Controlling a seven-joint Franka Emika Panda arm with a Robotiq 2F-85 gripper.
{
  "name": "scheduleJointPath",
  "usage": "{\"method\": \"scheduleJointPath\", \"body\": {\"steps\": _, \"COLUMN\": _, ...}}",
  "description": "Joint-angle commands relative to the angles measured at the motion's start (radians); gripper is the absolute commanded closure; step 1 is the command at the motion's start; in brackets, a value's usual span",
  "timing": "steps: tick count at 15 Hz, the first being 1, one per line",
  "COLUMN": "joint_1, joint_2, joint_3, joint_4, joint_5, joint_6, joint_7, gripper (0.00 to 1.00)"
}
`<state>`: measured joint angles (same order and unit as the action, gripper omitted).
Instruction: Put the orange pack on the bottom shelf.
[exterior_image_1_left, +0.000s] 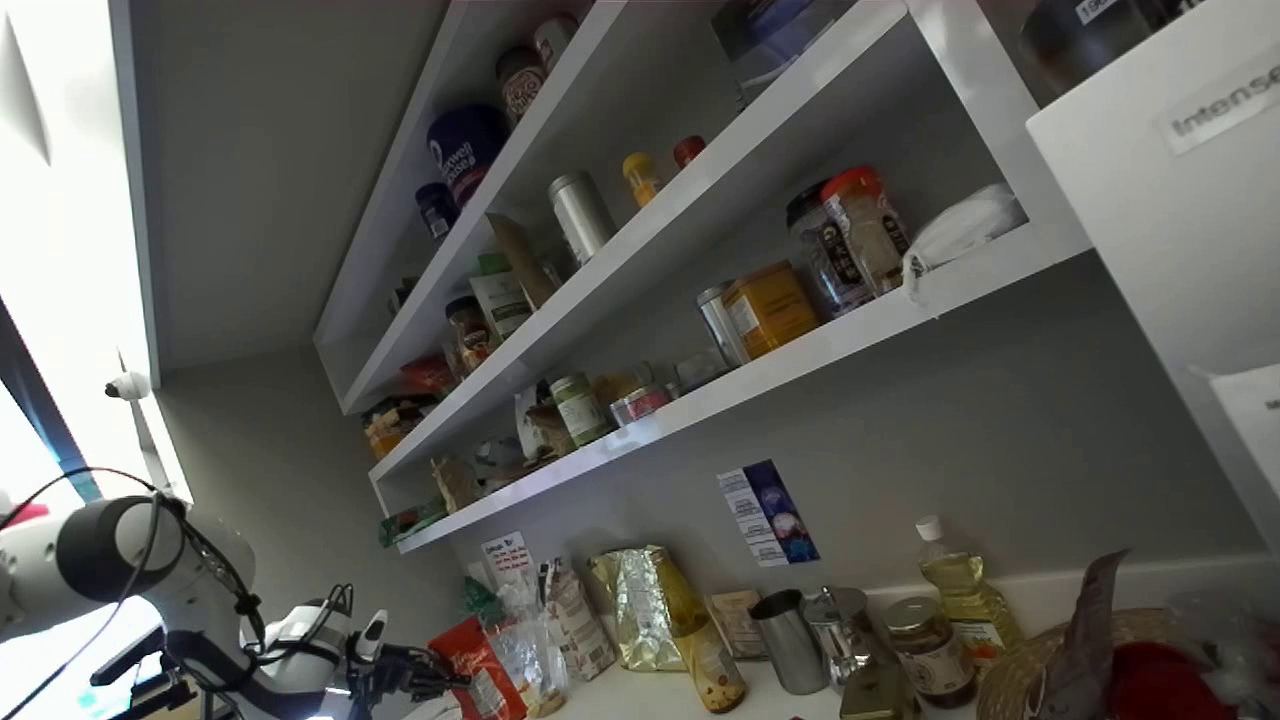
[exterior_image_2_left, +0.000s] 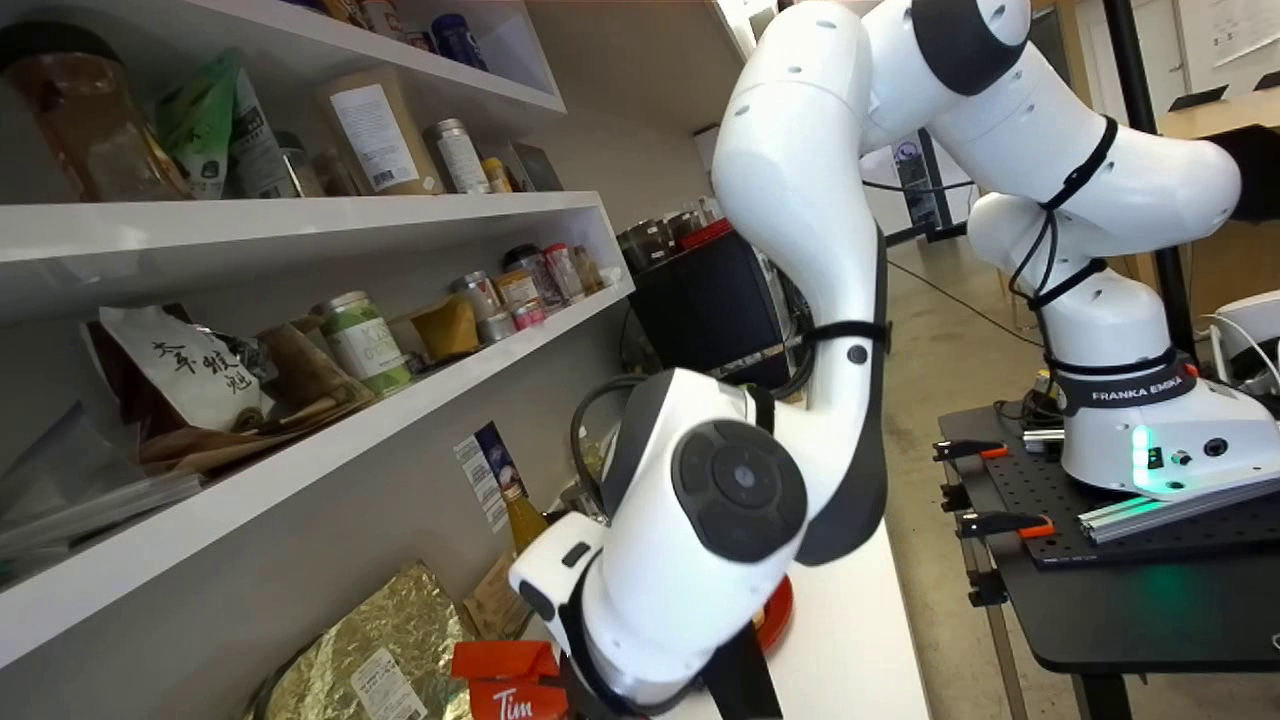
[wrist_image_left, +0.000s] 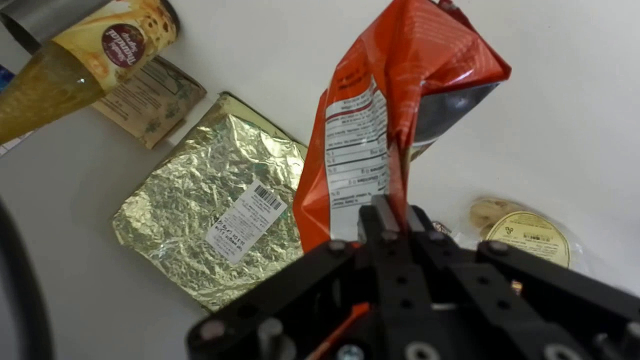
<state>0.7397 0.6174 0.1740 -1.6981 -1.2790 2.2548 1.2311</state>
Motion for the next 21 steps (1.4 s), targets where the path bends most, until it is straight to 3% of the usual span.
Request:
{"method": "scheduleJointPath", "body": {"steps": 1, "joint_1": -0.115, "joint_2": -0.204, "joint_3": 0.076, "joint_4": -0.179, "joint_5": 0.140, "joint_6": 0.034, "joint_7": -0.166, "gripper": 1.00}}
{"method": "scheduleJointPath", "body": {"steps": 6, "joint_1": -0.262, "joint_2": -0.454, "joint_3": 0.125, "joint_4": -0.395, "joint_5": 0.360, "joint_6": 0.045, "joint_7": -0.406, "gripper": 1.00}}
{"method": "scheduleJointPath", "body": {"steps": 9, "joint_1": -0.330, "joint_2": -0.595, "joint_3": 0.117, "joint_4": -0.505, "joint_5": 0.451, "joint_6": 0.032, "joint_7": -0.535, "gripper": 1.00}}
{"method": "scheduleJointPath", "body": {"steps": 15, "joint_1": -0.450, "joint_2": -0.855, "joint_3": 0.071, "joint_4": -0.679, "joint_5": 0.513, "joint_6": 0.041, "joint_7": -0.727, "gripper": 1.00}}
{"method": "scheduleJointPath", "body": {"steps": 21, "joint_1": -0.538, "joint_2": -1.012, "joint_3": -0.028, "joint_4": -0.753, "joint_5": 0.559, "joint_6": 0.098, "joint_7": -1.037, "gripper": 1.00}}
